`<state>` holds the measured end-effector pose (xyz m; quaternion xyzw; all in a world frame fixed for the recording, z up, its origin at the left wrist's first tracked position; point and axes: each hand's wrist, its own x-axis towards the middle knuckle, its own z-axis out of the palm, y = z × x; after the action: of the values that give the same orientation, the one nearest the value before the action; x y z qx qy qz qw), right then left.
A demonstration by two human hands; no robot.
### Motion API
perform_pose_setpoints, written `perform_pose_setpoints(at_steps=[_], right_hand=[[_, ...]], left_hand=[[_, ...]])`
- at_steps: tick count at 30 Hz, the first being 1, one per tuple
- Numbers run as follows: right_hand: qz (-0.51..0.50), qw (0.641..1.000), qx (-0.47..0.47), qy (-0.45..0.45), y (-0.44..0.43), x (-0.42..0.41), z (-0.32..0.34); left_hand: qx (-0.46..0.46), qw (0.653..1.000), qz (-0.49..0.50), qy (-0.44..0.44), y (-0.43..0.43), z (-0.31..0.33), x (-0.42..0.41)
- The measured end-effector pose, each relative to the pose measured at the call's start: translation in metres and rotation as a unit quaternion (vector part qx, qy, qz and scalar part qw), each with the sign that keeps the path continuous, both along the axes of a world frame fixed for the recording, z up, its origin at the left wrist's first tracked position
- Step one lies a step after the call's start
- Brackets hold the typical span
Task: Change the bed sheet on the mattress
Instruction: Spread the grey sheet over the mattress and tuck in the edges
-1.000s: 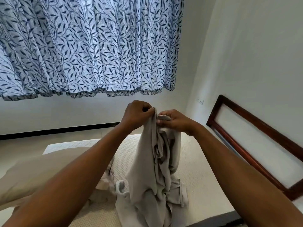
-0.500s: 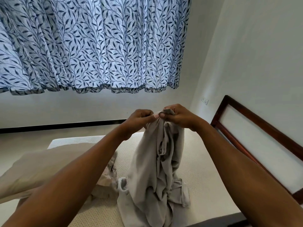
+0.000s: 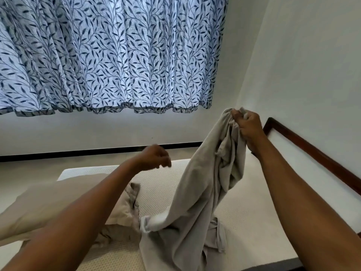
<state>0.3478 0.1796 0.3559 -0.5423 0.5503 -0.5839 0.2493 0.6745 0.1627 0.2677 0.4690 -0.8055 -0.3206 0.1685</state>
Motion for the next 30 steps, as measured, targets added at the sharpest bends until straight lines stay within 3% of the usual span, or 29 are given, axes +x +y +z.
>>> perform_pose_setpoints(at_steps=[2,6,12,16,19,23,26,28,30], right_hand=[[0.099,0.994,0.035,0.032,0.008,0.006,-0.003],[0.241,0.957,0.081,0.140,0.013,0.030,-0.007],[0.258,0.933,0.071,0.242,0.011,0.040,-0.006],[0.225,0.925,0.052,0.303,0.011,0.037,-0.010],[0.172,0.950,0.037,0.257,0.008,0.039,-0.013],[0.027,0.994,-0.023,0.104,0.005,0.035,-0.007],[-0.050,0.998,-0.036,0.010,-0.001,0.017,-0.005],[-0.037,0.999,-0.022,0.020,-0.002,0.010,-0.008],[0.010,1.000,-0.006,0.015,0.004,0.012,-0.008]], left_hand=[[-0.048,0.995,0.037,0.075,-0.001,0.008,-0.007],[-0.044,0.981,-0.014,0.190,0.013,0.027,-0.055],[-0.079,0.956,0.027,0.280,0.013,0.036,-0.076],[0.001,0.958,-0.007,0.285,0.017,0.036,-0.063],[0.086,0.970,-0.049,0.220,0.017,0.016,-0.053],[0.038,0.995,0.012,0.091,0.016,-0.032,-0.031],[0.002,0.997,0.070,-0.035,0.023,-0.054,-0.012],[-0.025,0.990,0.139,-0.001,0.024,-0.050,-0.005],[-0.065,0.965,0.226,0.120,0.017,-0.027,-0.004]])
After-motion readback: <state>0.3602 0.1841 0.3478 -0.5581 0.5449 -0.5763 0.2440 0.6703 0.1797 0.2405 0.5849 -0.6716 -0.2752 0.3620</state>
